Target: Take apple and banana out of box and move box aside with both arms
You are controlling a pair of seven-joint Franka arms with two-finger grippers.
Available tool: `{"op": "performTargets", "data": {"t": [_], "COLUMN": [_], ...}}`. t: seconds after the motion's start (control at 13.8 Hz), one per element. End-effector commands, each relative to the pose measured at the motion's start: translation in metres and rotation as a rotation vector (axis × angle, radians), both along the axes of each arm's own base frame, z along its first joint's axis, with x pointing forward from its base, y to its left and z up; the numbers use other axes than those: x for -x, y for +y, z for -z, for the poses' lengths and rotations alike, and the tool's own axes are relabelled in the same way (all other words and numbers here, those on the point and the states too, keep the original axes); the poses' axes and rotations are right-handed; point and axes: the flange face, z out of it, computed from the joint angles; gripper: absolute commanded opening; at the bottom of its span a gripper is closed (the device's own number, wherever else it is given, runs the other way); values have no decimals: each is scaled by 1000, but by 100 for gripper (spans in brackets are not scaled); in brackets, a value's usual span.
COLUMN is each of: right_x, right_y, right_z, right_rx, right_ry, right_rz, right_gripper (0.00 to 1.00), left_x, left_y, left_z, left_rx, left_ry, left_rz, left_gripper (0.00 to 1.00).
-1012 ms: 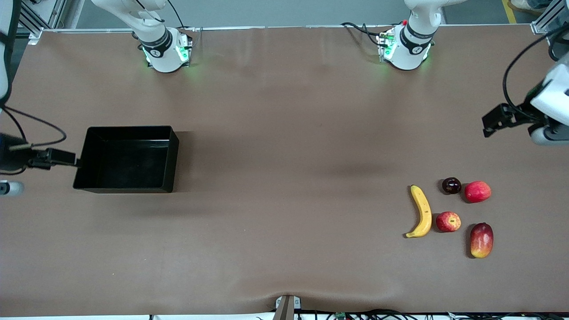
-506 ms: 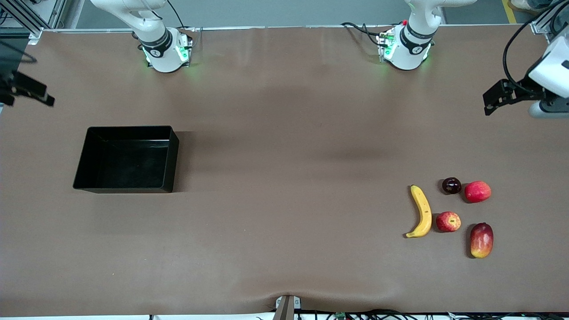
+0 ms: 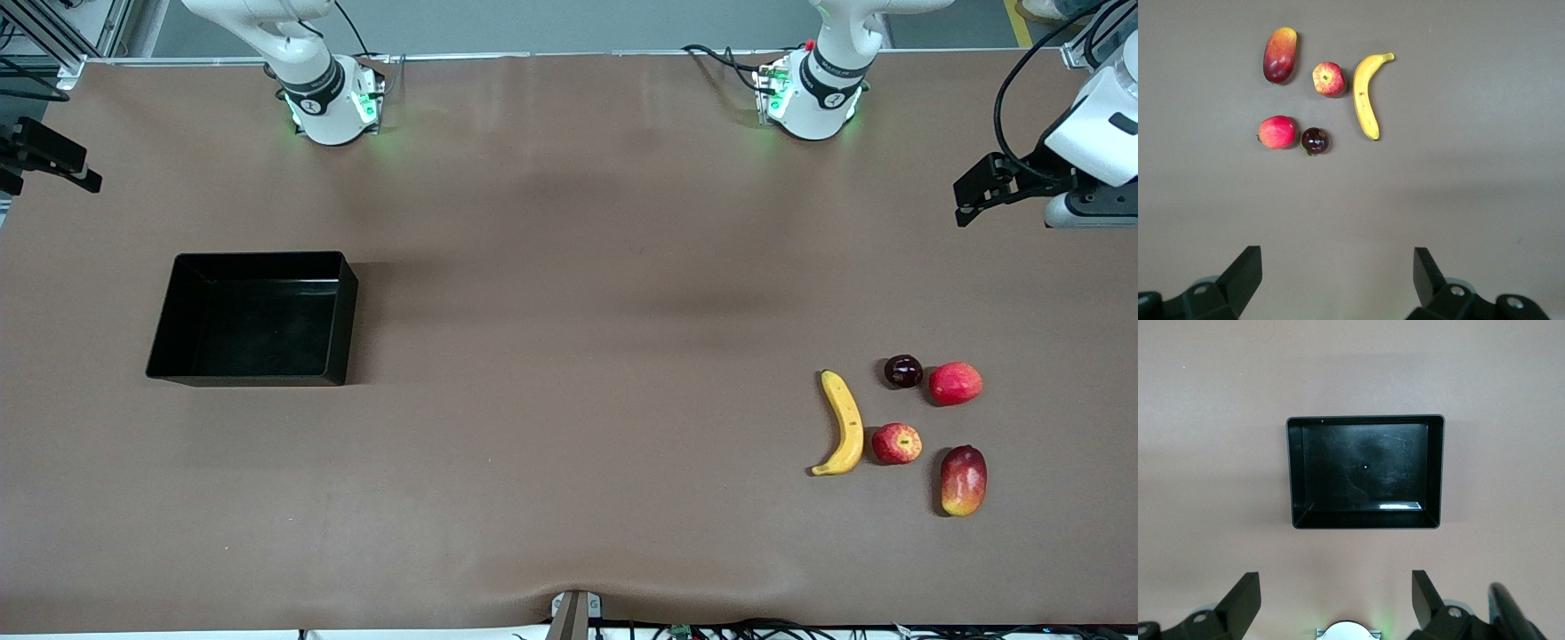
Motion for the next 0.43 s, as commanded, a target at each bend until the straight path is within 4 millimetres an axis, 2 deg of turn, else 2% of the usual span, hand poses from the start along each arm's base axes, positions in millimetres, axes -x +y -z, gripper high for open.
{"op": "performTargets", "data": {"t": [0.0,0.36], "right_x": [5,4], "right_y": [-3,-17], "right_z": [-5,-6], "right_rx": [17,61], "right_ry": [-9,-22], "right_rz": [-12,6], "right_gripper": [100,100], "left_x": [-6,-5], "left_y": [1,-1], "left_z": [-10,-11], "left_rx": [23,26], "left_ry": [-26,-25], "left_rz": [6,3], "left_gripper": [100,100]}}
